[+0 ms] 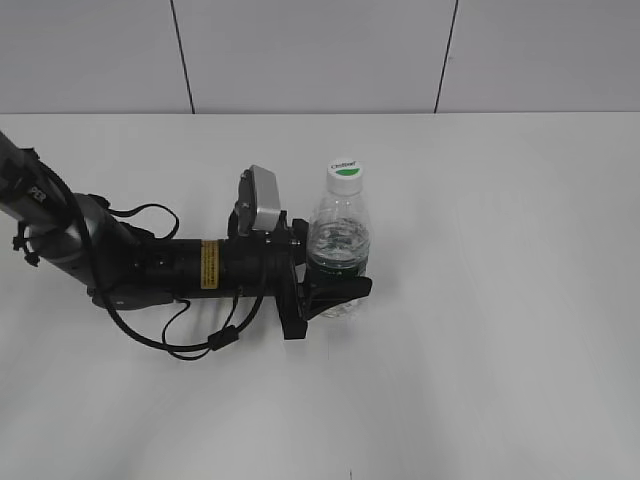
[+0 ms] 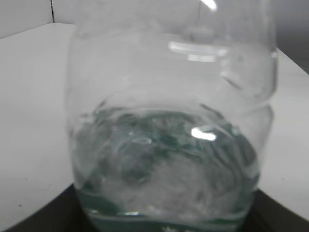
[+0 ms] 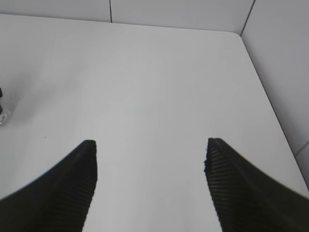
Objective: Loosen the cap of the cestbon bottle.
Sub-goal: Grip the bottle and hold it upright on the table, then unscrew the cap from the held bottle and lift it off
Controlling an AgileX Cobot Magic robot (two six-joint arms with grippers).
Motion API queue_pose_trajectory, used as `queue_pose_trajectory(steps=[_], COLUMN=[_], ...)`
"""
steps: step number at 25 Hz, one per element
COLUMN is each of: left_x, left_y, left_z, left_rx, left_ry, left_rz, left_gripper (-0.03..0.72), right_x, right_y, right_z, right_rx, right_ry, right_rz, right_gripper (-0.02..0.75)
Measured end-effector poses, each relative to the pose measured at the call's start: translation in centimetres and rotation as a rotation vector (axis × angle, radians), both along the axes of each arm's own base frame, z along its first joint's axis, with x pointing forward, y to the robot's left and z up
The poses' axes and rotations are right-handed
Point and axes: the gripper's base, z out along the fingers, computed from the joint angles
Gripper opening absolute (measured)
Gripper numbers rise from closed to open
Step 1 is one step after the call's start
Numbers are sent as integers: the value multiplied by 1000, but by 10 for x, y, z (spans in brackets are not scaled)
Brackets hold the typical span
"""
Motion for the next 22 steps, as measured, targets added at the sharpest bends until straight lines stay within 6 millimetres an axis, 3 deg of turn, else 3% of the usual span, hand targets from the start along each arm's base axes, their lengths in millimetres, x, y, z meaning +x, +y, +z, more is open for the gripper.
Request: queue_pose_trajectory(steps=[6,10,15,22], left_x=[0,0,0,2], left_y=[0,0,0,0], left_z=[0,0,0,1], left_rx=[0,0,-1,-8], left_ry=[0,0,0,3], left_rz=[0,0,0,20], left_gripper=[409,409,409,409], right_x=[62,114,181,248], right_y=[9,17,25,32], right_z=[36,54,60,67], right_rx=[-5,0,35,86], right_ry=[23,48,157,235], right_rz=[86,148,204,234], right_gripper=[534,534,534,534])
